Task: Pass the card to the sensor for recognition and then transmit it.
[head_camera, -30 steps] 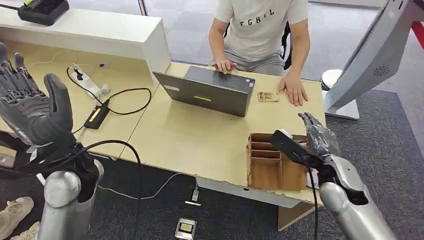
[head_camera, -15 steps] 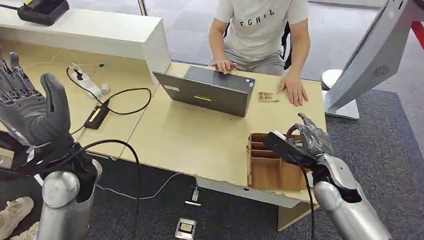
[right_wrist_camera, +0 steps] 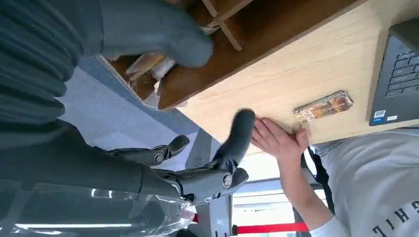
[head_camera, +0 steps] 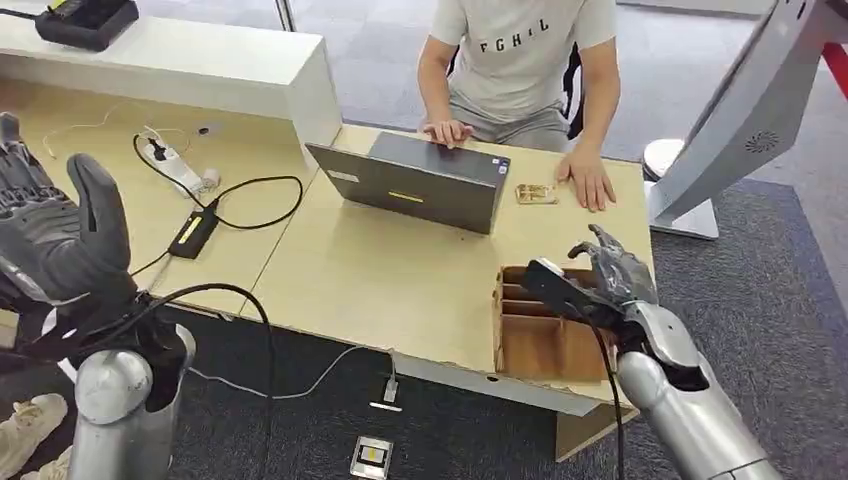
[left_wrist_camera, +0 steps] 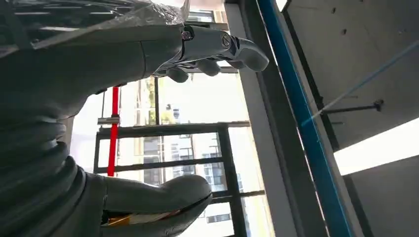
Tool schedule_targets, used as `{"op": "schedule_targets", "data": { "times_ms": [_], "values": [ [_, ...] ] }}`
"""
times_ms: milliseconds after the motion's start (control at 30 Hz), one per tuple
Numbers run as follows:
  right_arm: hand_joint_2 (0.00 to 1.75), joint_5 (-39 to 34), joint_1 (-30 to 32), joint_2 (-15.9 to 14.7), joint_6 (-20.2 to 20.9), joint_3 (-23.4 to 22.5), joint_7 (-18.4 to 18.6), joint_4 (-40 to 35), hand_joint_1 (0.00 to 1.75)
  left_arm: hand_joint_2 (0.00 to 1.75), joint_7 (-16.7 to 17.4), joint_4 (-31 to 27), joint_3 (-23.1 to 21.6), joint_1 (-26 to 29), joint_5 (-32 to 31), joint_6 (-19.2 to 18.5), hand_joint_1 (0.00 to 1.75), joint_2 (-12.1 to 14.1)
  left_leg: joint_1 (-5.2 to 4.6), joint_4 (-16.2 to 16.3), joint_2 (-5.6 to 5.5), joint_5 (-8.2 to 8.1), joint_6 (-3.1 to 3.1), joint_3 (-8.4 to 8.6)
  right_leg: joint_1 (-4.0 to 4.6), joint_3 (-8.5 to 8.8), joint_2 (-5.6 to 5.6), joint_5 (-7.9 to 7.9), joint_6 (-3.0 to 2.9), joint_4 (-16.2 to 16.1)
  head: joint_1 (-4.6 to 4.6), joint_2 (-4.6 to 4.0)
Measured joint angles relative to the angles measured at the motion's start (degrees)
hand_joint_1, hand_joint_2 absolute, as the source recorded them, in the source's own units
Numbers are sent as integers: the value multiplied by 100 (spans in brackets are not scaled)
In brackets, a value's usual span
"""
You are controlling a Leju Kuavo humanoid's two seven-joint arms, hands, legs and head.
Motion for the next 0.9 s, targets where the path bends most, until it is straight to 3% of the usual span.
{"op": "schedule_targets", "data": {
  "times_ms": [900],
  "values": [
    [175, -138, -145, -15, -197, 87, 175, 374, 0, 175, -168, -46, 118, 99, 186, 0, 0, -15, 0, 2, -1, 0, 0, -1, 0, -3, 0, 1, 1, 0, 0, 0]
  ]
}}
